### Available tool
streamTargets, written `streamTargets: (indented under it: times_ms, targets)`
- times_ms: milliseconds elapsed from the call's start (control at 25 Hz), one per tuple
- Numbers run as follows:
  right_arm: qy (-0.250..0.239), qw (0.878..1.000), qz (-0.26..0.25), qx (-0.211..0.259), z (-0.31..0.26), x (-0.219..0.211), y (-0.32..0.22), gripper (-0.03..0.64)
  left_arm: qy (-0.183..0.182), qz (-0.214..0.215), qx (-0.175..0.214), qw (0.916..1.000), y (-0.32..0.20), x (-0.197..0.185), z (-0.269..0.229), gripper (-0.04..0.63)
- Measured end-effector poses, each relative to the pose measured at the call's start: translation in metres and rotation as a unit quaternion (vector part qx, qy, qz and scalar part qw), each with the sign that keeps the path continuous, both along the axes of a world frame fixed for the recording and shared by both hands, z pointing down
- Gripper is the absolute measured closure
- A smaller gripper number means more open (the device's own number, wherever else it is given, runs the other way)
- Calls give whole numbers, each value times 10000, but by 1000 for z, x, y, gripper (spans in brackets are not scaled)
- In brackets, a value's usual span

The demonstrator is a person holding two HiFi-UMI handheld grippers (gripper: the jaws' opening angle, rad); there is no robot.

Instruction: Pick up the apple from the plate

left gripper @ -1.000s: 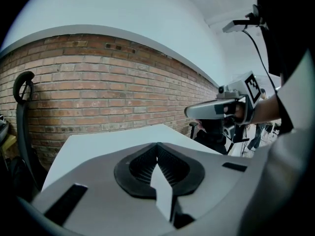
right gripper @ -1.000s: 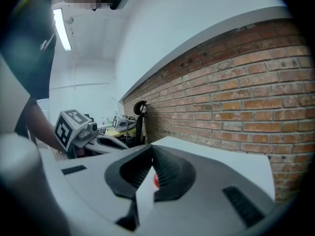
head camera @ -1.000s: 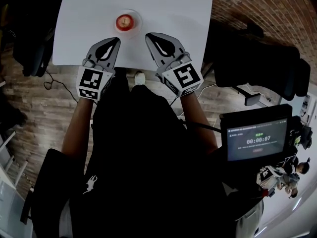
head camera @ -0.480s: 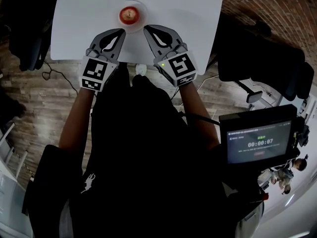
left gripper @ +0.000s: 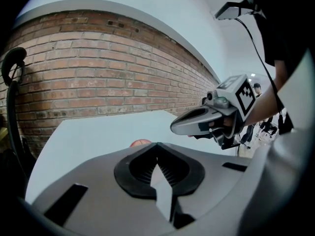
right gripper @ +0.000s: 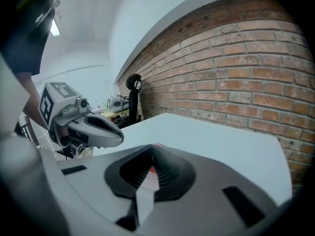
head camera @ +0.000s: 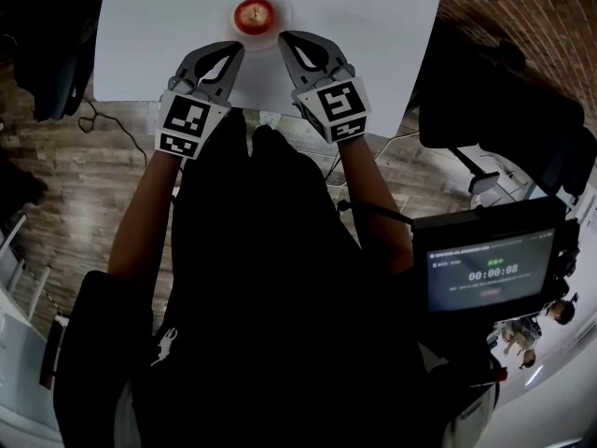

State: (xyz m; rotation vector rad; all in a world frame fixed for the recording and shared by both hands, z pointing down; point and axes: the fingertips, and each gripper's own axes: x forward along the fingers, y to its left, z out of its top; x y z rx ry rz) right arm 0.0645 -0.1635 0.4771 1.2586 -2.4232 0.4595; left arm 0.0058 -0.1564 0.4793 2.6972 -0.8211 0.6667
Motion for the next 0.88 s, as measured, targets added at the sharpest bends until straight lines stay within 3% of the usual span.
streamTargets:
  times_ms: [520,880]
  targets:
    - [52,9998,-2,-180,45,-14,-20,611,-119,-4,-166,9998,-20,-9,42,589]
    - [159,9996,-65,-242,52,-11,-20,588,-172,-67,-190,9996,-15,-13,37,589]
